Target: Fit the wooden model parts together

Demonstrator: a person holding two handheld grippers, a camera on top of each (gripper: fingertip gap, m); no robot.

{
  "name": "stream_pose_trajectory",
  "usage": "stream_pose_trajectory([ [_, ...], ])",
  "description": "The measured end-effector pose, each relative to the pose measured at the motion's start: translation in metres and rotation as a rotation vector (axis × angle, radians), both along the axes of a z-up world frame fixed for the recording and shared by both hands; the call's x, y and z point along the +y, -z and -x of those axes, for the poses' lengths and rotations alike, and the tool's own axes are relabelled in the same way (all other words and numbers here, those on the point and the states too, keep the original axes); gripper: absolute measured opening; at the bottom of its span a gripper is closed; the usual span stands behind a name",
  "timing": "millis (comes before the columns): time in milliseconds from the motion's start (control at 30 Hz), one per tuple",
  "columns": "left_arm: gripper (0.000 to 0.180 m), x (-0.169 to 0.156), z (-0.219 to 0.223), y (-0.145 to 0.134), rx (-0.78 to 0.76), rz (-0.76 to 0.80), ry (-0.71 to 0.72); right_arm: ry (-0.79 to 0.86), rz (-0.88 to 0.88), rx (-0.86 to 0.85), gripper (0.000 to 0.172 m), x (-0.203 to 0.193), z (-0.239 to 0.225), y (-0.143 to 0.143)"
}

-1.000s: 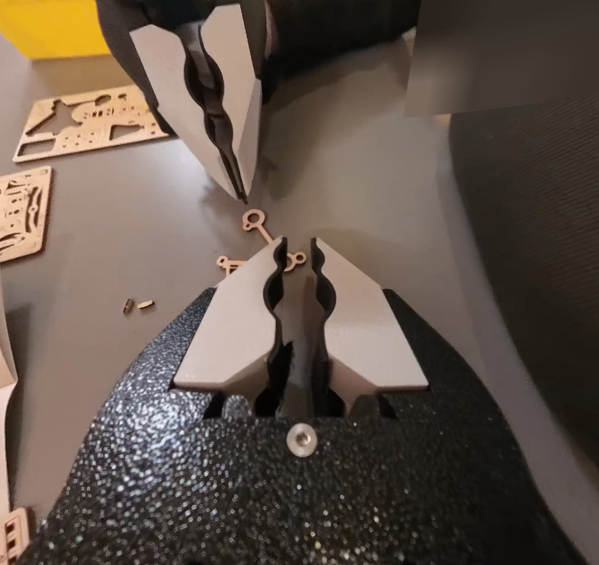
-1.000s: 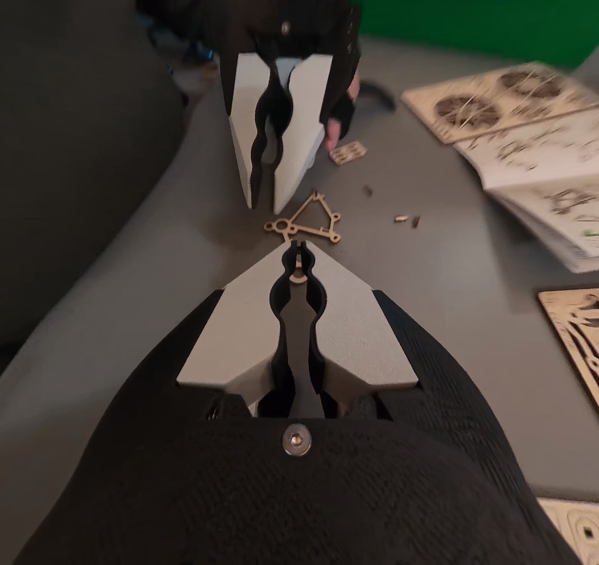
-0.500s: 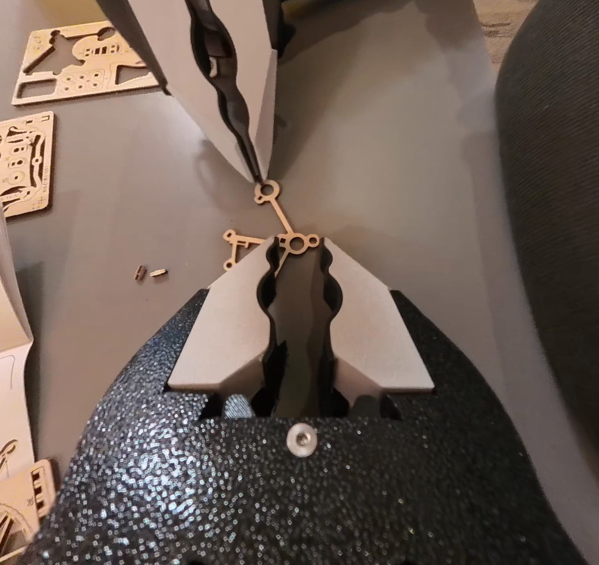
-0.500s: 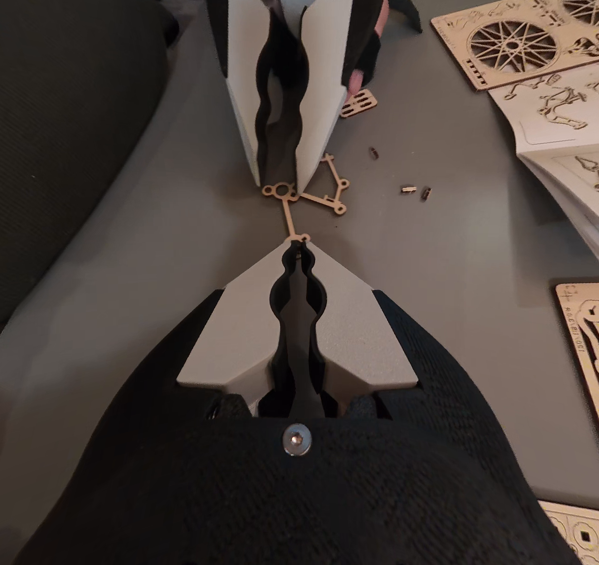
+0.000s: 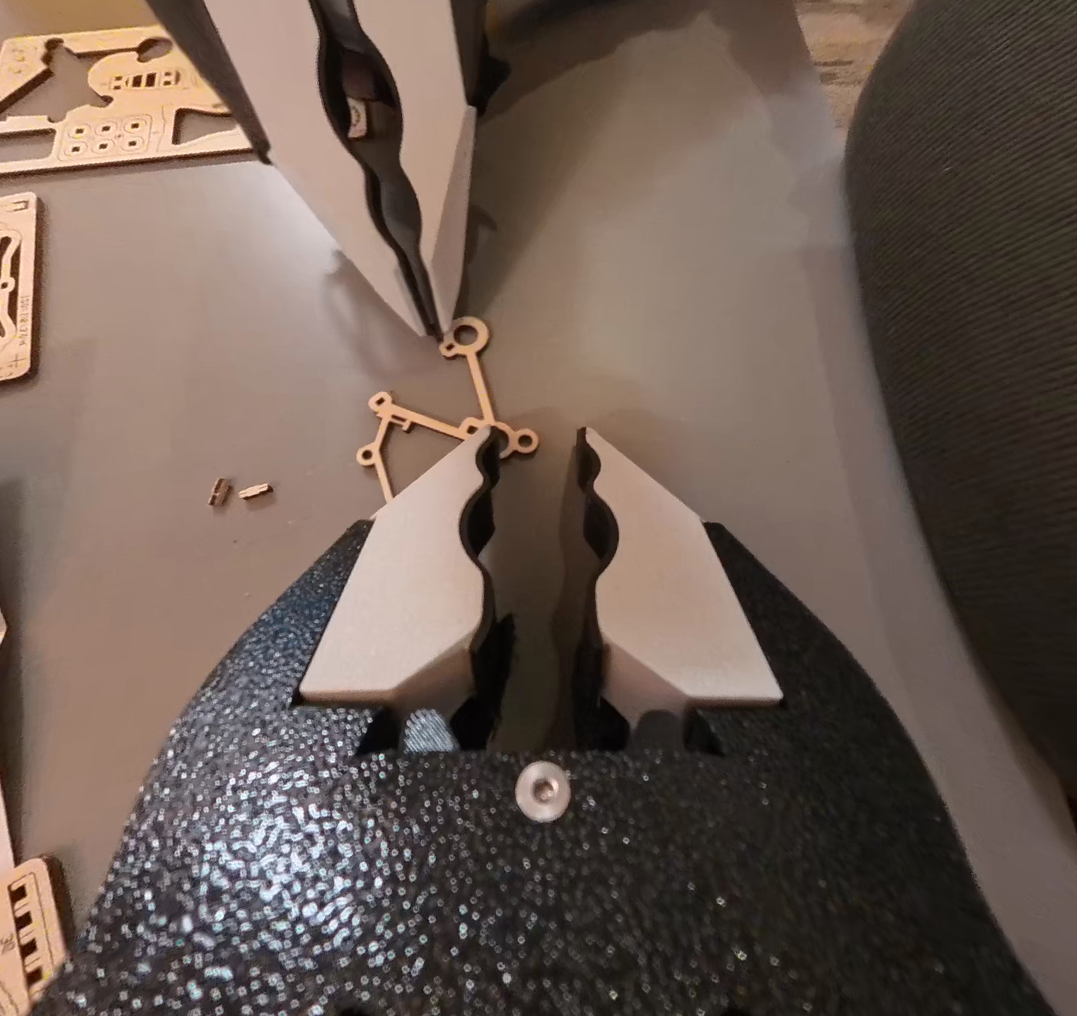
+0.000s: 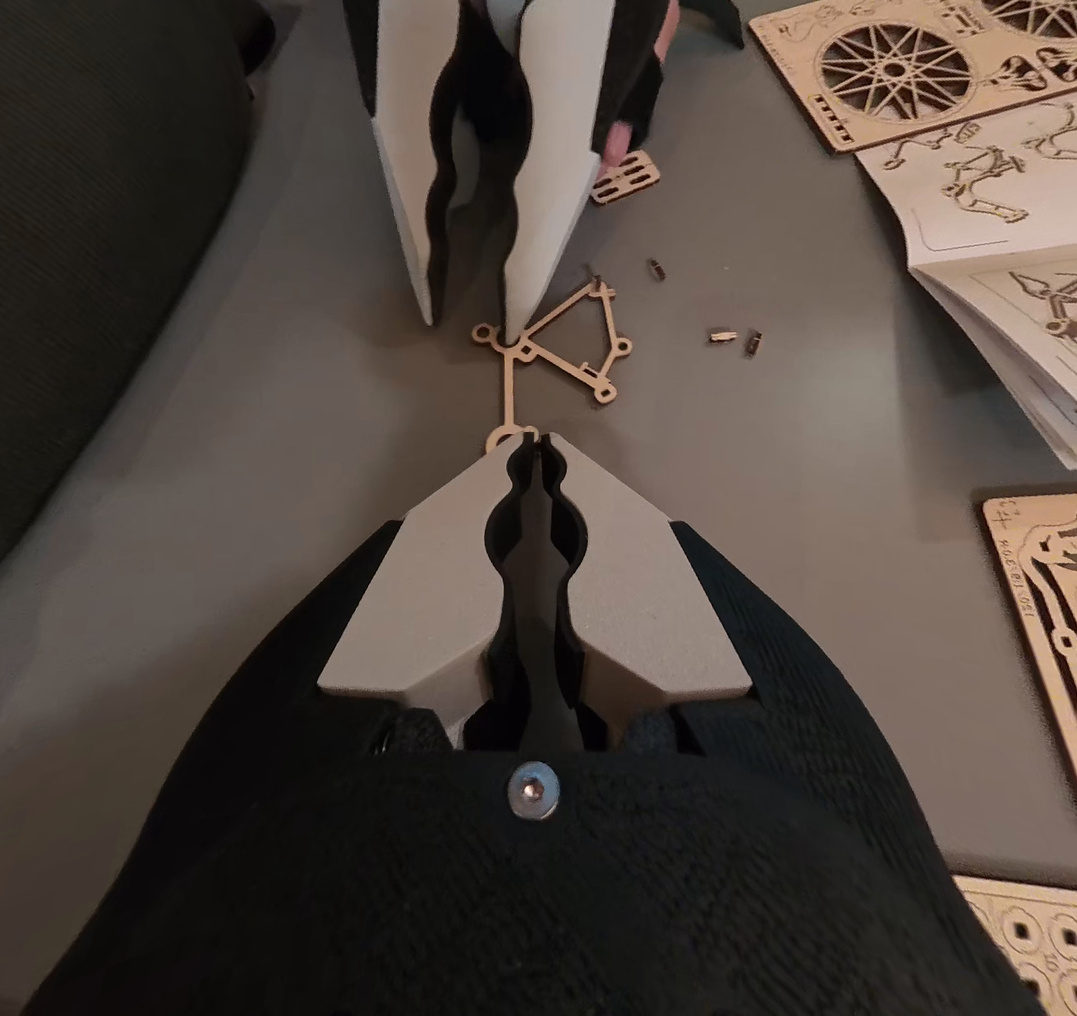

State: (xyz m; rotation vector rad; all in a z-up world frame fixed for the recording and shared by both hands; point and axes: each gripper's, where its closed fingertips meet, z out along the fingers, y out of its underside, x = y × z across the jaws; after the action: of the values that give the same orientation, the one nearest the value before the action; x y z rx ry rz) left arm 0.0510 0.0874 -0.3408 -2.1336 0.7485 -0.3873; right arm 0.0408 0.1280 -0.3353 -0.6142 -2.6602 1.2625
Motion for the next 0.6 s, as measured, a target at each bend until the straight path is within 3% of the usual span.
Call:
stream_pose_trajectory([
  [33,0.024,0.0,0.001,0.0,-0.003,0.002,-0.003,-0.009,0.002,-0.003,0.001,-0.002,-0.002,0.0],
  [400,0.035,0.0,-0.009,0.0,0.058,-0.025,0.072,-0.033,0.126,0.006,0.001,-0.006,-0.005,-0.013],
  [600,0.03,0.007,-0.002,-0.004,0.092,-0.056,0.041,-0.049,0.131,-0.027,0.001,-0.01,-0.005,-0.01],
])
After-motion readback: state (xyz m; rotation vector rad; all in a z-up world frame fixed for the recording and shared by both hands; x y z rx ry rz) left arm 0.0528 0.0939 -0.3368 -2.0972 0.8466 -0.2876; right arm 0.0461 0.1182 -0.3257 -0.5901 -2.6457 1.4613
